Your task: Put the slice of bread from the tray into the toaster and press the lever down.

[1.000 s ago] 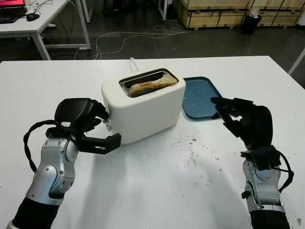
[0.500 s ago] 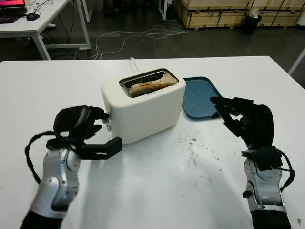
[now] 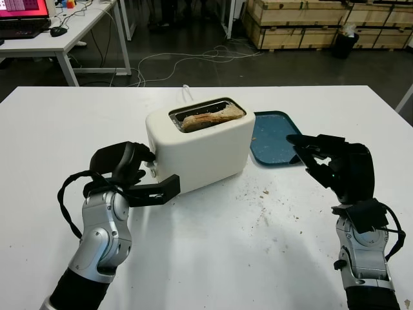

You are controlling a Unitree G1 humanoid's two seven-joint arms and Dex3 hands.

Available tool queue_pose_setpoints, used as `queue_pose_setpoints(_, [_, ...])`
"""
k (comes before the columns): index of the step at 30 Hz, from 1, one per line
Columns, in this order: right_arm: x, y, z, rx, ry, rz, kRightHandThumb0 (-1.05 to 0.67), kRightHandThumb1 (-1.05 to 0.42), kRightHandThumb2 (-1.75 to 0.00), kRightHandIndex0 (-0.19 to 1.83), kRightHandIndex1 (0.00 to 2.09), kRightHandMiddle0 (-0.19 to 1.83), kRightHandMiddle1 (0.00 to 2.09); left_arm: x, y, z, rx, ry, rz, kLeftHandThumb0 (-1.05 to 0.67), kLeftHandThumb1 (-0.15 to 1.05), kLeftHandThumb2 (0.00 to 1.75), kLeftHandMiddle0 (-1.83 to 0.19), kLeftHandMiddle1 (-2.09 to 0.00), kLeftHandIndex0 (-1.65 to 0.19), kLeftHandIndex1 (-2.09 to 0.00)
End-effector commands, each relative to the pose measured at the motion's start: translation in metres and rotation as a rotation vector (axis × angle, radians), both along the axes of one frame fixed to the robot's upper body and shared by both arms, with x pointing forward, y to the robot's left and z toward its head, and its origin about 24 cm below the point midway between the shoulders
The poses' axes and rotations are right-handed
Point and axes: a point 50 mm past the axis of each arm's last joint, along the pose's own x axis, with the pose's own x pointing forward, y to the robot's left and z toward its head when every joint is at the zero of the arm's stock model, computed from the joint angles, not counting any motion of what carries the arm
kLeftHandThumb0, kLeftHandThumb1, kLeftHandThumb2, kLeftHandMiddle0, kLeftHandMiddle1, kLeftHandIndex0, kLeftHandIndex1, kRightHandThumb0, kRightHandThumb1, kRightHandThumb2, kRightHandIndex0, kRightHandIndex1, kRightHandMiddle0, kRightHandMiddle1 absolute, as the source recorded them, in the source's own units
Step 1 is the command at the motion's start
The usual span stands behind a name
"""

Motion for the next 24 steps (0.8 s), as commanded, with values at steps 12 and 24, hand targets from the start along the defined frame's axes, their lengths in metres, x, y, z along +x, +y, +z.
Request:
queue_pose_setpoints(12, [0.003,-0.001,0.001,-0.003,0.009,-0.003,-0.43,-0.92,-0.18,0.91,1.27,1.29,0.01,-0.02,-0.017,-0.046,-0.015,0.332,-0.165,-0.03,0.89,0.02,-1.24,-0.16,-1.08,-0.01])
queue_pose_setpoints(24, [0.002,-0.001,0.002,0.001,0.011,-0.003,-0.43,-0.92,-0.18,0.9,1.27,1.27,0.0,-0.005,-0.012,-0.036,0.048,0.391,-0.145,-0.12,0.92,0.19,-1.17,-0.13,-0.91,0.0])
